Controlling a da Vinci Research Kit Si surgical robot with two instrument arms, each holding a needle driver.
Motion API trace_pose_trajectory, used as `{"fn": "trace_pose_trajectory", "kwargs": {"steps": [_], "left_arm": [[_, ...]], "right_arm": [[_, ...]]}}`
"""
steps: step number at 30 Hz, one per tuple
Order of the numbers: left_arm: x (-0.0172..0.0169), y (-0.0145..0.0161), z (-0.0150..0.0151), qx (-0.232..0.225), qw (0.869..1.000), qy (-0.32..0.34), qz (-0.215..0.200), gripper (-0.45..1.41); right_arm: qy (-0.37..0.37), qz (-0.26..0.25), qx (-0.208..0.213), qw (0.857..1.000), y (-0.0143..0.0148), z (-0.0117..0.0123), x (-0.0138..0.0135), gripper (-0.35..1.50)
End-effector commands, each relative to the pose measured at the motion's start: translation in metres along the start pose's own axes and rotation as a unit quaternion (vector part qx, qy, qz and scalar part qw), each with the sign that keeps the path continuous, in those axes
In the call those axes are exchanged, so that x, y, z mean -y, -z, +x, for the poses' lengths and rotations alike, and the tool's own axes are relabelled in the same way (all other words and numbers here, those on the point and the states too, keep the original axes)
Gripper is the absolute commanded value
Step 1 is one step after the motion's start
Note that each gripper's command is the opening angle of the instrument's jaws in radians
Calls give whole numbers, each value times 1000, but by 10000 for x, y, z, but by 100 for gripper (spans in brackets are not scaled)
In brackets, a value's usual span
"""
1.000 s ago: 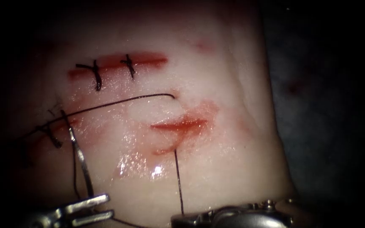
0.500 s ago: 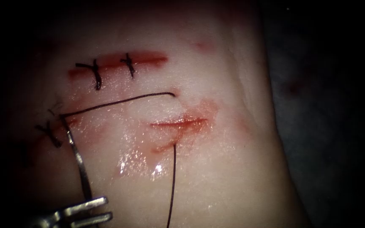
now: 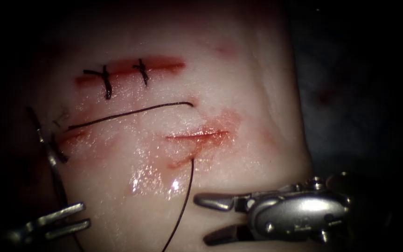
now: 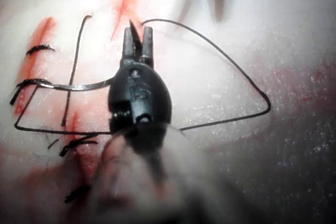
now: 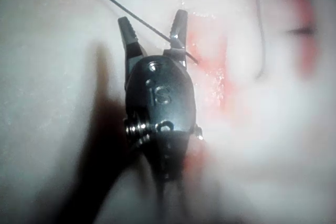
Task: Wound Closure
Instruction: Use right hand to grasp and pull suture until a short tail remains
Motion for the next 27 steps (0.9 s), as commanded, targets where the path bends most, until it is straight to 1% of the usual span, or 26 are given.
{"fn": "trace_pose_trajectory", "kwargs": {"steps": [1,4,7,11,15,19,20,21,22,26,27], "left_arm": [[-1,-9,-5,-3,1000,-1,-2,-45],[-2,-11,-5,-3,1000,-1,-1,-45],[-3,-12,-6,-4,1000,-2,-1,-45],[-4,-12,-7,-4,1000,-3,-1,-45],[-6,-12,-8,-5,1000,-4,-1,-45],[-7,-12,-8,-6,1000,-4,-2,-45],[-7,-12,-8,-6,1000,-4,-2,-45],[-7,-12,-8,-6,1000,-4,-2,-45],[-7,-12,-8,-6,1000,-4,-2,-45],[-8,-12,-8,-6,1000,-5,-2,-45],[-8,-12,-8,-6,1000,-5,-2,-45]], "right_arm": [[12,1,5,1000,-17,-16,-6,120],[28,6,21,999,-29,-34,-6,118],[52,14,37,998,-43,-45,-1,116],[71,17,47,996,-58,-51,3,115],[80,21,61,995,-65,-56,0,113],[83,28,70,994,-70,-63,-3,106],[84,31,74,993,-71,-65,-4,93],[84,32,75,993,-72,-67,-4,68],[84,37,78,993,-72,-70,-5,-35],[80,44,77,993,-70,-73,-3,-35],[75,45,83,993,-70,-73,-2,-35]]}}
